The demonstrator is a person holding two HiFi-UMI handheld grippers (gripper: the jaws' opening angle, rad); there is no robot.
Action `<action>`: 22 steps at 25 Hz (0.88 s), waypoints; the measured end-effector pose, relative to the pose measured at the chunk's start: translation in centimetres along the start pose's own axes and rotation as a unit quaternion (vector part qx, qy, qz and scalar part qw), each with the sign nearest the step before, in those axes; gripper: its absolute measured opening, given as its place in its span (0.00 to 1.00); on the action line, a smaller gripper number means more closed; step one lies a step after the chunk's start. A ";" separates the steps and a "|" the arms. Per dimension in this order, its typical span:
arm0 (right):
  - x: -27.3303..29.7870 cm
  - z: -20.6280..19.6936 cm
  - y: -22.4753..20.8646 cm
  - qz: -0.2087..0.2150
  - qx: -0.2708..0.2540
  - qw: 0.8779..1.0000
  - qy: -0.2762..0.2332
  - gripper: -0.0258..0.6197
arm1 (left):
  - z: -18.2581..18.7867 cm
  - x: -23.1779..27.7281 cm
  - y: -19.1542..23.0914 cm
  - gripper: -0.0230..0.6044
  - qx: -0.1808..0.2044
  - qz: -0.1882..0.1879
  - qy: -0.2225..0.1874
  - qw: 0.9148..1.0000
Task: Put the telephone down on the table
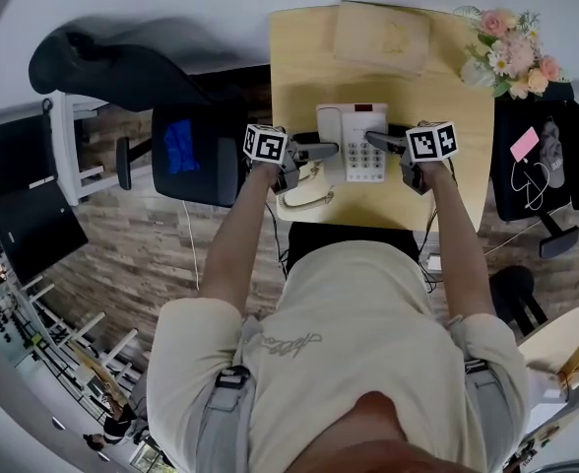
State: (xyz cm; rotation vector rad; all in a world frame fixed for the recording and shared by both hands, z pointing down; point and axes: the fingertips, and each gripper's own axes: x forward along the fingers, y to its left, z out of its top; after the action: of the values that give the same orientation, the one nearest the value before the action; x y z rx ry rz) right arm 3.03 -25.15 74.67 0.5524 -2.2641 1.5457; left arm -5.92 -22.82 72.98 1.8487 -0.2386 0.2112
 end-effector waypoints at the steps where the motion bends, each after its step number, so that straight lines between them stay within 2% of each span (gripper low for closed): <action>1: 0.1 0.1 -0.1 0.000 0.003 1.000 0.000 0.40 | 0.1 0.0 0.1 0.62 -0.006 -0.001 0.002 1.000; 10: 0.4 0.1 -1.4 -0.005 0.030 1.000 -0.002 0.40 | 0.7 0.6 1.3 0.62 -0.053 -0.003 0.012 0.999; 17: 0.5 0.2 -1.4 -0.008 0.026 1.000 -0.004 0.41 | 0.6 0.5 1.4 0.62 -0.057 -0.005 0.011 0.998; 22: 0.3 0.4 -1.4 -0.035 0.011 0.999 0.000 0.41 | 0.8 0.2 1.4 0.62 -0.048 0.008 0.004 0.999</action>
State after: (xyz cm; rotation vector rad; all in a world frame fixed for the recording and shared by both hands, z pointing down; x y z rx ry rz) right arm 3.46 -26.07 75.80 0.6311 -2.2058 1.5384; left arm -6.12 -24.01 74.12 1.7508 -0.2541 0.2138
